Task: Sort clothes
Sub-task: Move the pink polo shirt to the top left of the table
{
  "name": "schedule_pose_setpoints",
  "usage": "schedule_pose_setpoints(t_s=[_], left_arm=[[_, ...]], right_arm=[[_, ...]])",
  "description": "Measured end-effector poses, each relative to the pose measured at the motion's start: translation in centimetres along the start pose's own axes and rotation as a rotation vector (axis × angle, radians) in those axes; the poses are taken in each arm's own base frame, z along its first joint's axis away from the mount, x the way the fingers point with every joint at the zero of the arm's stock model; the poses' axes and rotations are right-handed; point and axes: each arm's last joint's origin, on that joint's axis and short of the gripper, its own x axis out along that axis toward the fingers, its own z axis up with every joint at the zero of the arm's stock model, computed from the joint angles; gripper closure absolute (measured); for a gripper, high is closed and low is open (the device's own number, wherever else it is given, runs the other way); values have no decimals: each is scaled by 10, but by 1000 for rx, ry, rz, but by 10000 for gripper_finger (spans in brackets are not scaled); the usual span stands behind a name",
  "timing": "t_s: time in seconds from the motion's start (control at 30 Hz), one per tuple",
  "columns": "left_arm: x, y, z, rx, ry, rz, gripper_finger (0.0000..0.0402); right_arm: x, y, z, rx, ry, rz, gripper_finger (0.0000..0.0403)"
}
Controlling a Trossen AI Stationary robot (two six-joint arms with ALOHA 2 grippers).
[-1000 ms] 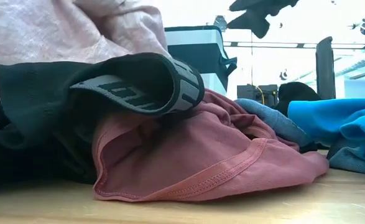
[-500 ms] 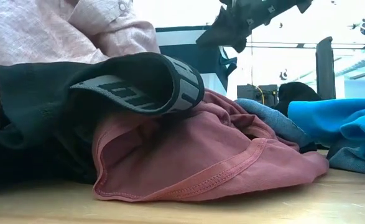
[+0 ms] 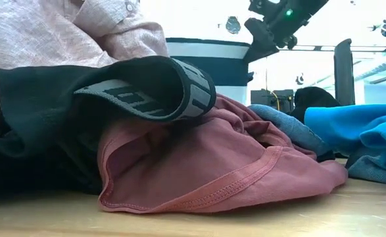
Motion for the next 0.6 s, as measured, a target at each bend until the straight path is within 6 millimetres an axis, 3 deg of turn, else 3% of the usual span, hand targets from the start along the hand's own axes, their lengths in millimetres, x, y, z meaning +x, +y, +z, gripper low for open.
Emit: schedule_pose_setpoints(t_s=[0.17, 0.4, 0.6], left_arm=[[0, 0, 1, -10, -3, 1, 401], [0, 0, 7, -80, -46, -76, 401], [2, -6, 19, -160, -82, -70, 401]], right_arm=[[-5, 4, 3, 12, -6, 136, 403], [-32, 25, 14, -18, -87, 756, 377], [-23, 60, 0, -169, -69, 812, 294]])
